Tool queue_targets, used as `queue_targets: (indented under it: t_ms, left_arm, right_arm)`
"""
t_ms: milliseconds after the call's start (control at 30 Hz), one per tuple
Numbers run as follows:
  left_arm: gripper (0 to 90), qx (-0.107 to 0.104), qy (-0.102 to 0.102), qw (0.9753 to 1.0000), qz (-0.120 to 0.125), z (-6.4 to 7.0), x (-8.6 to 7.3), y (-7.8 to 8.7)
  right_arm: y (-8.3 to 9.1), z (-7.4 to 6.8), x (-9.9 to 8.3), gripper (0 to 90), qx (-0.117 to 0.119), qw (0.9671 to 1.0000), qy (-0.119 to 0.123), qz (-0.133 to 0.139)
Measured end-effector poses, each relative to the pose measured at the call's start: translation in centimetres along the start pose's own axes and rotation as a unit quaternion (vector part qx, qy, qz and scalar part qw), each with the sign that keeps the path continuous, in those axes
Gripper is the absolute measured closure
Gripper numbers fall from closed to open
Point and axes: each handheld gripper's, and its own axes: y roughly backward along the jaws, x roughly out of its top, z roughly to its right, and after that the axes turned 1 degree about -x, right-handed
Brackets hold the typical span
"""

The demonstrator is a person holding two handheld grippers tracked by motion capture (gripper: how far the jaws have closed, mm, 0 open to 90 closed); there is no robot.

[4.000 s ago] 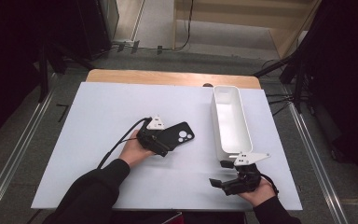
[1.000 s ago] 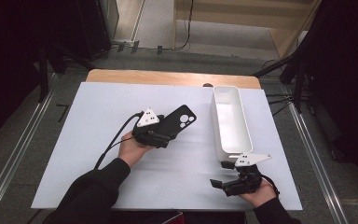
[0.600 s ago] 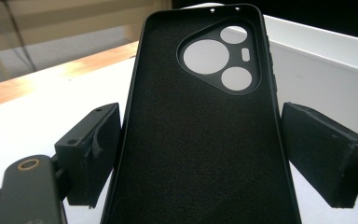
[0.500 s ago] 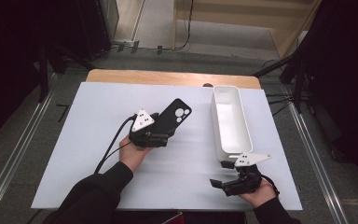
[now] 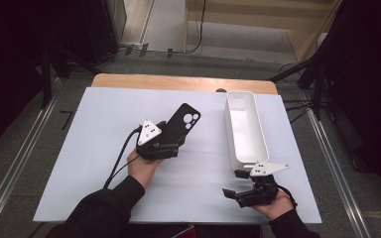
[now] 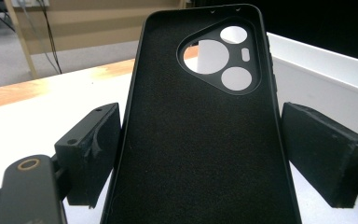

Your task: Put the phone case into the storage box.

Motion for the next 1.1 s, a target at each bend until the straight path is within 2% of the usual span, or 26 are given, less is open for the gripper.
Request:
queue_targets:
  t_ms: [33,100,300,567,900,1000,1100]
  left_arm:
    - [14.3,0.0,0.011,0.9999,0.002,0.0,-0.1,0.1]
    - [14.3,0.002,0.015,0.9999,0.004,0.1,-0.3,0.2]
    - [14.3,0.009,0.014,0.9998,0.009,0.4,-0.5,0.7]
    - [14.2,0.016,0.033,0.9991,0.022,1.0,-1.0,1.8]
    - [14.3,0.028,0.036,0.9985,0.032,2.0,-1.7,2.8]
    - [14.3,0.036,0.042,0.9977,0.039,2.4,-2.3,3.2]
    - [14.3,0.044,0.04,0.9974,0.04,2.8,-2.7,3.4]
  right_arm:
    - [0.0,0.0,0.0,13.1,-0.001,1.0,0.0,0.002]
    - [0.0,-0.1,0.1,13.1,-0.001,1.0,-0.004,0.001]
    - [-0.1,-0.1,0.3,13.1,0.0,1.0,-0.002,0.006]
    - [-0.3,-0.3,0.7,13.1,0.007,1.0,0.003,0.005]
    - [-0.5,-0.5,1.1,13.1,0.014,0.9998,0.008,0.008]
    - [-0.6,-0.5,1.3,13.1,0.015,0.9998,0.006,0.008]
    - [-0.6,-0.6,1.5,13.1,0.013,0.9998,0.007,0.012]
